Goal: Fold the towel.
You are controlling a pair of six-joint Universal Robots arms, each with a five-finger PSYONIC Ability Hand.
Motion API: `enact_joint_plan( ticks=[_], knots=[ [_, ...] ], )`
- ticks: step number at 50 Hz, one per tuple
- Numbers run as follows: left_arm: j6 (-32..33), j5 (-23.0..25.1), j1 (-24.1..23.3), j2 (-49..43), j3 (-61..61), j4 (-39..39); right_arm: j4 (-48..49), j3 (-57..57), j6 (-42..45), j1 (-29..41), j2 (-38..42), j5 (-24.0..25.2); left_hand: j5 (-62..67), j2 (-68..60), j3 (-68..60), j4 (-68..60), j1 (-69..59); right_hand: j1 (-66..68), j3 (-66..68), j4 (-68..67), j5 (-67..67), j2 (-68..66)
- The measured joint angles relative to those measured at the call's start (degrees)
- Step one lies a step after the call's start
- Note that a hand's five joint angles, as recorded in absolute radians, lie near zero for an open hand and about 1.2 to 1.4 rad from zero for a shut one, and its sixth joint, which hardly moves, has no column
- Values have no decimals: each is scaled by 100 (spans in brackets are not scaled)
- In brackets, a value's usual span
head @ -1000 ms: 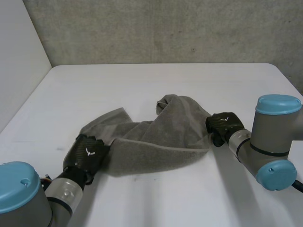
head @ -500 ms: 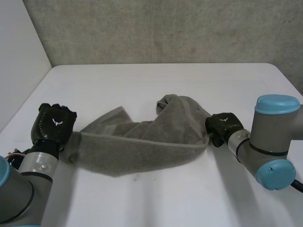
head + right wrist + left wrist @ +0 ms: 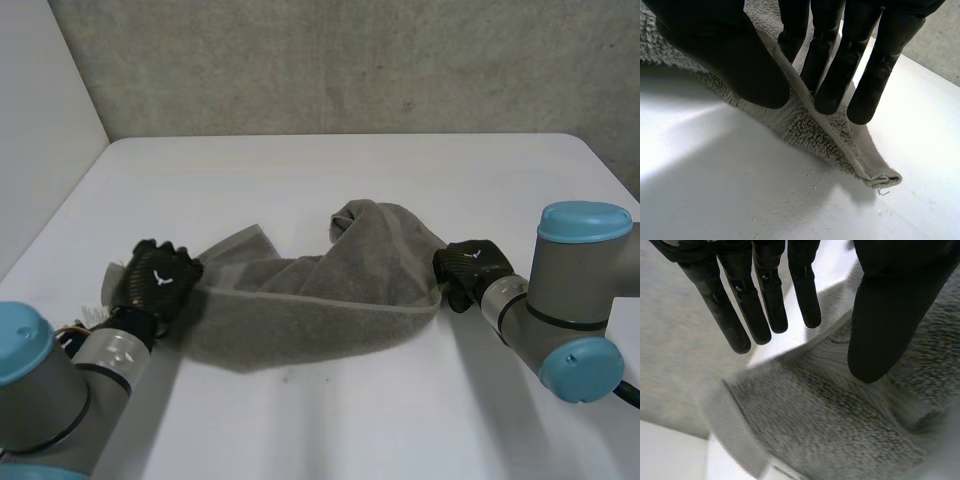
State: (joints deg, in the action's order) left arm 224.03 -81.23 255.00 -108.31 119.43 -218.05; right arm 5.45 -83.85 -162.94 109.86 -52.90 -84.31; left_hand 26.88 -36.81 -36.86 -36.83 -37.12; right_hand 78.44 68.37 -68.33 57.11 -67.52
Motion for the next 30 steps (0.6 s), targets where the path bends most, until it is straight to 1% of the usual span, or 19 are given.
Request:
enact_joint_plan(
  ticks=[3,4,5,11,12,15,16,18,26,30],
  knots=[
    [0,67,21,-270,-287,320,0,0,-1,0,3,4,7,-13,-9,-12,-1,0,0,0,-11,0],
    [0,67,21,-270,-287,320,0,0,-1,0,3,4,7,-13,-9,-12,-1,0,0,0,-11,0],
    [2,71,38,-433,-492,546,0,0,-2,0,5,7,210,-259,-227,-230,-220,0,0,0,0,0],
    [1,18,68,-608,-805,852,0,4,-2,0,8,18,210,-259,-227,-230,-220,0,0,0,0,0],
    [-1,1,72,-607,-839,871,0,6,-2,0,8,22,1208,-1249,-1225,-1228,-1286,4,0,0,0,0],
    [-7,-22,72,-556,-872,857,-1,23,-4,0,14,30,1720,-1860,-1857,-1865,-1774,11,0,0,0,0],
    [-12,-33,68,-485,-886,818,-3,43,-5,0,21,35,2569,-2603,-2591,-2574,-2599,13,0,0,0,0],
    [-19,-45,58,-348,-897,741,-12,94,-6,0,34,42,2849,-2931,-2914,-2905,-2811,14,0,0,0,0],
    [-35,-70,38,19,-1051,532,-221,392,1,-5,-22,102,3112,-3243,-3228,-3234,-2982,15,0,0,0,0],
    [-66,-61,59,45,-1080,546,-330,406,7,-26,-95,120,3123,-3278,-3263,-3267,-3003,14,0,0,0,0]
  ],
)
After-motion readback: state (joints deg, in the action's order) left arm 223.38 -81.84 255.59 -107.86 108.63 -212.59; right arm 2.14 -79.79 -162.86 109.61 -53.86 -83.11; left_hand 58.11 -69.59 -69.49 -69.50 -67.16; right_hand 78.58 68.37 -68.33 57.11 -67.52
